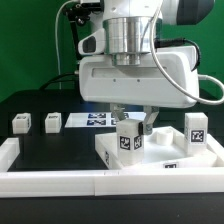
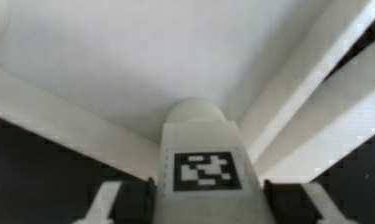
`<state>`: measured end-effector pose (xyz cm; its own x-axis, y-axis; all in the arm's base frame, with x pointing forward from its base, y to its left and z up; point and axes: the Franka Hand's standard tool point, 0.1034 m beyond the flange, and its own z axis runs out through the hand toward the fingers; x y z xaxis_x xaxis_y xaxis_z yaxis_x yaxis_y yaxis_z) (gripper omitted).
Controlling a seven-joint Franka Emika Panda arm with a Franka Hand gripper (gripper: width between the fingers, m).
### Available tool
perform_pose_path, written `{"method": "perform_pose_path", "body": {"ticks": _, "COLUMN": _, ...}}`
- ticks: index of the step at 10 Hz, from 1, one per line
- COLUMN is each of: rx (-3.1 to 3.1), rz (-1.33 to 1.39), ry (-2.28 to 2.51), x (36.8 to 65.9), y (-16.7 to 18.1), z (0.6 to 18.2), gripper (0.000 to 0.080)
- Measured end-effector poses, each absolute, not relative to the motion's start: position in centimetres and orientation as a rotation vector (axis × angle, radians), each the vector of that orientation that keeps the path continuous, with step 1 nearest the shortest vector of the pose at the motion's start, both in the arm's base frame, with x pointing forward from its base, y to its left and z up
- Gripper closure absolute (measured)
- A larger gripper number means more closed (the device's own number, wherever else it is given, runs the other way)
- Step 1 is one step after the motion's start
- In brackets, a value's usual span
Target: Assemble square table
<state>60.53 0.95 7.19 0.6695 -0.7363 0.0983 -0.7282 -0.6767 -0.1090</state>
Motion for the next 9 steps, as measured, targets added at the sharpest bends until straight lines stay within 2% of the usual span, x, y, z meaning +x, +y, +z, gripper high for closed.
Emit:
{"method": "perform_pose_path", "body": {"ticks": 5, "rx": -2.603, "rz": -0.177, "ry": 1.598, "x": 60.73, "y": 1.1, "z": 7.28, "gripper": 0.0508}}
{"method": "perform_pose_path", "body": {"ticks": 8, "rx": -2.648, "rz": -0.18, "ry": 1.529, "x": 60.71, "y": 1.03, "z": 7.27, "gripper": 0.0508}}
{"method": "perform_pose_path", "body": {"ticks": 9, "rx": -2.686, "rz": -0.183, "ry": 1.468, "x": 60.73, "y": 0.85, "z": 7.28, "gripper": 0.0327}}
